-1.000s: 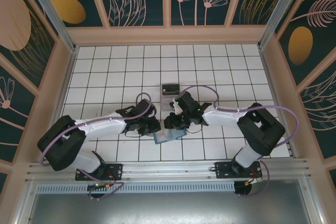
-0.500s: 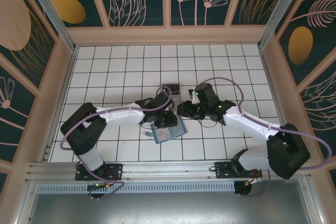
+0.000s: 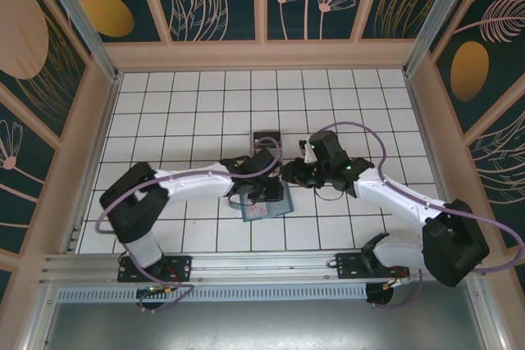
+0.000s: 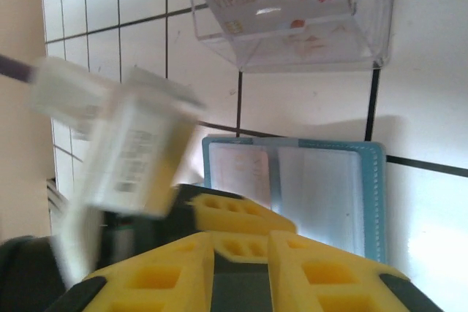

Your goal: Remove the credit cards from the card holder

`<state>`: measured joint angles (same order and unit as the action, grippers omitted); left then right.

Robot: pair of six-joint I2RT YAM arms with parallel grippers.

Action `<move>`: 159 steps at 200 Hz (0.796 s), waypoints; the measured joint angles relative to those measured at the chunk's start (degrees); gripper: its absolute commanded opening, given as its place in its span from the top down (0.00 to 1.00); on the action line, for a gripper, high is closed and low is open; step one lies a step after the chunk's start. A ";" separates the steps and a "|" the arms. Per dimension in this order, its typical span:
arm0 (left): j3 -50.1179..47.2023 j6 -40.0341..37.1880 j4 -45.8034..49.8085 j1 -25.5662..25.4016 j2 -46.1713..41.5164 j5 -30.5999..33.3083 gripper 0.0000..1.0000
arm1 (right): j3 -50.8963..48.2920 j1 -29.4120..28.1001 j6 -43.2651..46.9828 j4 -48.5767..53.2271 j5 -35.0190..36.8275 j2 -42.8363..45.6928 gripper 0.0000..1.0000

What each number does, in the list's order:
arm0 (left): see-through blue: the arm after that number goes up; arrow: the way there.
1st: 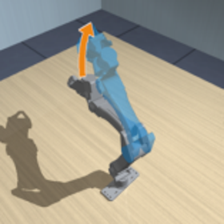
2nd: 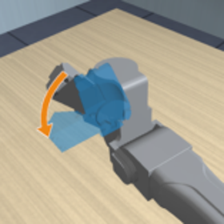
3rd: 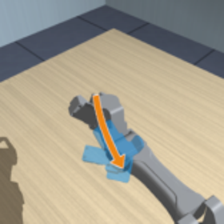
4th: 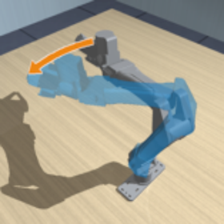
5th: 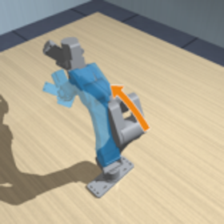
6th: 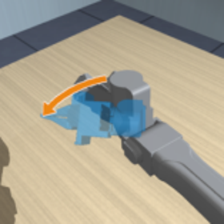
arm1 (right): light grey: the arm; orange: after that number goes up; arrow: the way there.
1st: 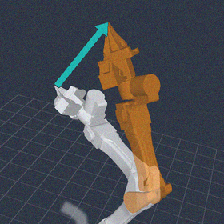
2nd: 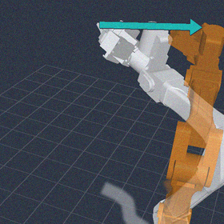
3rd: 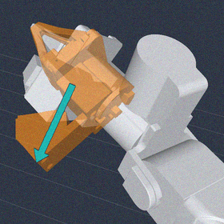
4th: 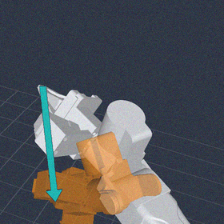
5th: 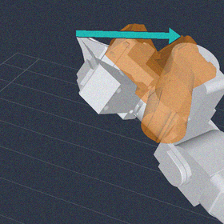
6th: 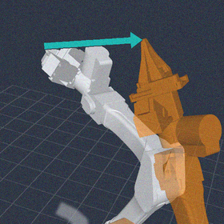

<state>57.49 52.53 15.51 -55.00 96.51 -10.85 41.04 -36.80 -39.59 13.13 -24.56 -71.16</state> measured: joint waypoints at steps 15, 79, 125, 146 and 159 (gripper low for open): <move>-2.80 0.74 -0.13 1.03 -5.05 1.44 0.79 | 0.79 -1.22 0.02 -0.15 -0.98 -1.99 0.75; -15.61 2.64 1.07 7.28 -14.38 3.85 0.79 | 6.05 -8.13 0.24 -1.86 -4.52 -14.62 0.79; -16.35 2.54 0.13 7.43 -12.63 2.99 0.78 | 6.19 -8.59 0.66 -3.45 -5.75 -20.72 0.79; -16.35 2.14 -0.07 7.43 -11.02 2.51 0.78 | 6.16 -8.59 0.87 -3.87 -5.86 -21.62 0.79; -16.35 1.97 -0.09 7.45 -10.64 2.43 0.78 | 6.16 -8.59 1.11 -4.20 -6.01 -21.92 0.79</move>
<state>41.15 54.50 15.42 -47.55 85.86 -8.43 47.20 -45.39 -38.48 8.93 -30.57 -93.08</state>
